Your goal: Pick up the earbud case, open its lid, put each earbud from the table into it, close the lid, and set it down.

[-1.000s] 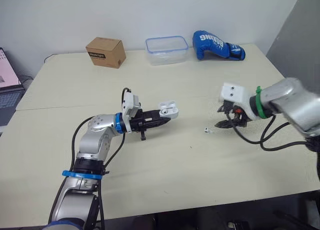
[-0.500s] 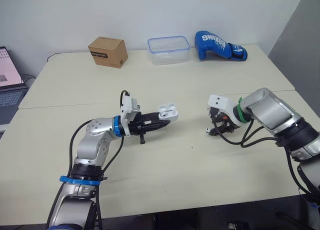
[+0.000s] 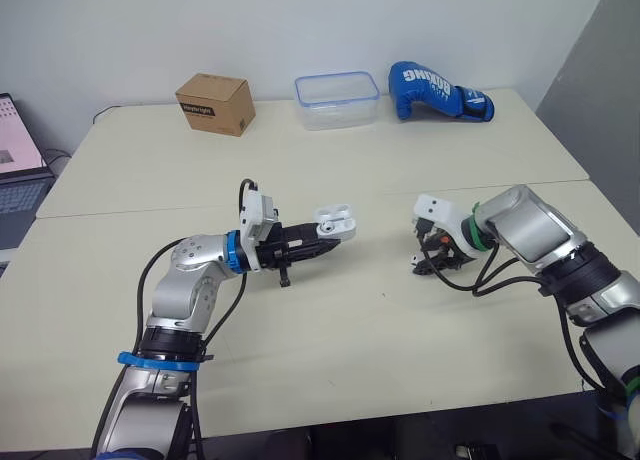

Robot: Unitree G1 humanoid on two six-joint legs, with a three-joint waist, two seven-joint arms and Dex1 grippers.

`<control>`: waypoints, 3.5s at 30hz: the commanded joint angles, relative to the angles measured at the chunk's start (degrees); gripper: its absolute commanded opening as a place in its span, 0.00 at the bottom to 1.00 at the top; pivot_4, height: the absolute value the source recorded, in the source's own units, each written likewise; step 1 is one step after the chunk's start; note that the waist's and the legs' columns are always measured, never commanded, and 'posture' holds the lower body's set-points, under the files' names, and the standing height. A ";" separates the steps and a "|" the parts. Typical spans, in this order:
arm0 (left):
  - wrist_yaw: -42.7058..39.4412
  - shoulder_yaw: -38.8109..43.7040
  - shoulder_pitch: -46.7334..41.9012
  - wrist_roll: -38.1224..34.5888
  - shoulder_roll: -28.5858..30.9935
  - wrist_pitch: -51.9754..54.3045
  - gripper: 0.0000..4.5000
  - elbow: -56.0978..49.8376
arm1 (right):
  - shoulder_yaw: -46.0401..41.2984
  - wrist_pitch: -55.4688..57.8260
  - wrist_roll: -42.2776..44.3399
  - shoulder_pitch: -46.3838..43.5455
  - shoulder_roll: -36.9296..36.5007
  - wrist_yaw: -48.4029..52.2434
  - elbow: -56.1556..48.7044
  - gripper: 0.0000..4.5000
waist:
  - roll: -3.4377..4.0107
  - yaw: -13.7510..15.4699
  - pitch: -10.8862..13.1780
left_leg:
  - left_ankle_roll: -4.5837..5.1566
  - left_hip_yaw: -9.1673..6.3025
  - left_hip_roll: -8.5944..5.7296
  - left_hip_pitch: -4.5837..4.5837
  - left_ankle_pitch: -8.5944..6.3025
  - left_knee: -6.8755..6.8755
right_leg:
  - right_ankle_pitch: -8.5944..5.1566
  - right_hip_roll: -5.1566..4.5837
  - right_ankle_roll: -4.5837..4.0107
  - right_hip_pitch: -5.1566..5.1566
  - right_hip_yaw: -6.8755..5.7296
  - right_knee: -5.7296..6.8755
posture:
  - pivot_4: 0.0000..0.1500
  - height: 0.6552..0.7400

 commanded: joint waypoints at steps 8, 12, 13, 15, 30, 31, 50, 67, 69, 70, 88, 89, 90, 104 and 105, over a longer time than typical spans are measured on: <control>0.60 0.57 0.27 -1.08 0.87 0.29 0.19 -3.07 | -1.36 -2.86 -2.88 0.94 -1.02 0.62 -1.63 0.48 | 0.00 -0.01 0.00 | 0.00 0.00 0.00 0.00 0.00 0.00 | 0.00 0.00 0.00 0.00 0.00 0.00 | 1.00 0.89; 0.65 0.52 0.10 -1.04 0.86 0.35 0.19 -2.93 | -1.64 -2.85 -3.16 1.14 -0.73 0.51 -1.58 0.48 | 0.00 0.00 0.00 | 0.00 0.00 0.00 0.00 0.00 0.02 | 0.00 0.00 0.00 0.01 0.01 0.01 | 1.00 0.89; 0.64 0.52 0.03 -1.01 0.84 0.34 0.19 -2.83 | -1.71 -2.75 -3.16 1.14 -0.59 0.46 -1.62 0.48 | 0.00 -0.01 0.00 | 0.00 0.00 -0.01 0.01 0.00 0.02 | 0.00 0.00 0.00 0.01 0.00 0.01 | 1.00 0.89; 0.72 0.43 -0.13 -0.92 0.72 0.35 0.19 -2.69 | -1.79 -2.50 -3.10 1.23 -0.32 0.37 -1.98 0.48 | 0.00 0.00 0.00 | 0.00 0.00 -0.01 0.00 0.00 0.02 | 0.00 0.00 0.00 0.01 0.00 0.01 | 1.00 0.89; 1.16 0.37 -0.39 -0.85 0.81 0.41 0.19 -2.78 | -2.32 -3.45 -4.23 1.82 0.66 0.23 -2.83 0.35 | 0.00 0.00 0.00 | 0.00 0.00 0.00 0.01 0.00 0.02 | 0.00 0.00 0.00 0.01 0.01 0.01 | 1.00 0.89; 1.19 0.37 -0.42 -0.83 0.83 0.43 0.19 -2.80 | -2.37 -3.49 -4.30 1.84 0.70 0.20 -2.83 0.27 | 0.00 0.00 0.00 | 0.00 0.00 0.00 0.01 0.00 0.02 | 0.00 0.00 0.00 0.01 0.00 0.01 | 1.00 0.89; 1.53 -0.16 -0.96 -0.51 0.44 0.33 0.19 -2.55 | 1.39 -24.90 -9.34 3.25 -11.59 20.46 -5.97 0.09 | 0.00 0.00 0.00 | 0.00 0.03 0.00 0.02 0.00 0.01 | 0.00 0.00 0.00 0.03 0.00 0.00 | 1.00 0.89; 1.90 0.04 -0.79 -0.76 1.26 0.71 0.19 -3.41 | 0.11 -29.56 -16.86 8.59 -8.79 20.70 -6.80 0.31 | -0.13 -0.03 -0.08 | 0.00 0.05 0.04 0.16 0.00 0.04 | 0.01 0.02 -0.01 0.14 0.02 0.03 | 1.00 0.89; 1.95 -0.07 -0.82 -0.74 1.18 0.63 0.19 -3.37 | -0.23 -29.55 -18.20 8.89 -8.81 19.69 -7.21 0.47 | -0.14 -0.06 -0.09 | 0.00 0.05 0.04 0.16 0.00 0.04 | 0.01 0.02 -0.01 0.13 0.02 0.02 | 1.00 0.89; 2.00 -0.13 -0.88 -0.74 1.10 0.60 0.19 -3.34 | -0.43 -29.30 -18.64 9.04 -8.84 19.46 -7.59 0.54 | -0.14 -0.07 -0.09 | 0.00 0.06 0.04 0.16 0.00 0.05 | 0.01 0.02 -0.01 0.14 0.03 0.02 | 1.00 0.89; 1.73 -0.68 -1.52 -0.46 0.01 -0.41 0.19 -2.01 | 0.72 -7.48 -27.18 12.14 -10.32 19.13 -25.34 0.54 | -0.14 0.15 -0.09 | -0.01 0.03 0.00 0.07 0.00 0.04 | 0.01 0.01 -0.01 0.09 0.02 0.00 | 1.00 0.89; 1.71 -0.72 -1.53 -0.45 -0.03 -0.43 0.19 -2.00 | 0.92 -6.94 -27.63 12.31 -10.39 18.94 -26.15 0.54 | -0.14 0.15 -0.09 | -0.01 0.03 0.00 0.07 0.00 0.04 | 0.01 0.01 -0.01 0.08 0.01 0.00 | 1.00 0.89; 1.70 -0.74 -1.54 -0.47 -0.07 -0.42 0.19 -1.99 | 1.18 -6.23 -27.98 12.45 -10.35 18.79 -26.93 0.54 | -0.14 0.15 -0.09 | -0.01 0.03 0.01 0.07 0.00 0.04 | 0.01 0.01 -0.01 0.09 0.01 0.00 | 1.00 0.89; 1.82 -1.36 -1.21 -0.59 -0.39 -0.93 0.19 -1.77 | 5.73 5.85 -30.31 10.18 -9.35 18.07 -29.81 0.54 | -0.14 0.16 -0.09 | -0.01 0.03 0.00 0.07 0.00 0.04 | 0.01 0.01 -0.01 0.09 0.02 0.00 | 1.00 0.89; 1.79 -1.38 -1.24 -0.58 -0.45 -1.00 0.19 -1.64 | 6.12 6.57 -30.23 9.73 -9.17 17.96 -29.67 0.54 | -0.14 0.16 -0.09 | -0.01 0.03 0.00 0.07 0.00 0.04 | 0.01 0.01 -0.01 0.09 0.01 0.00 | 1.00 0.89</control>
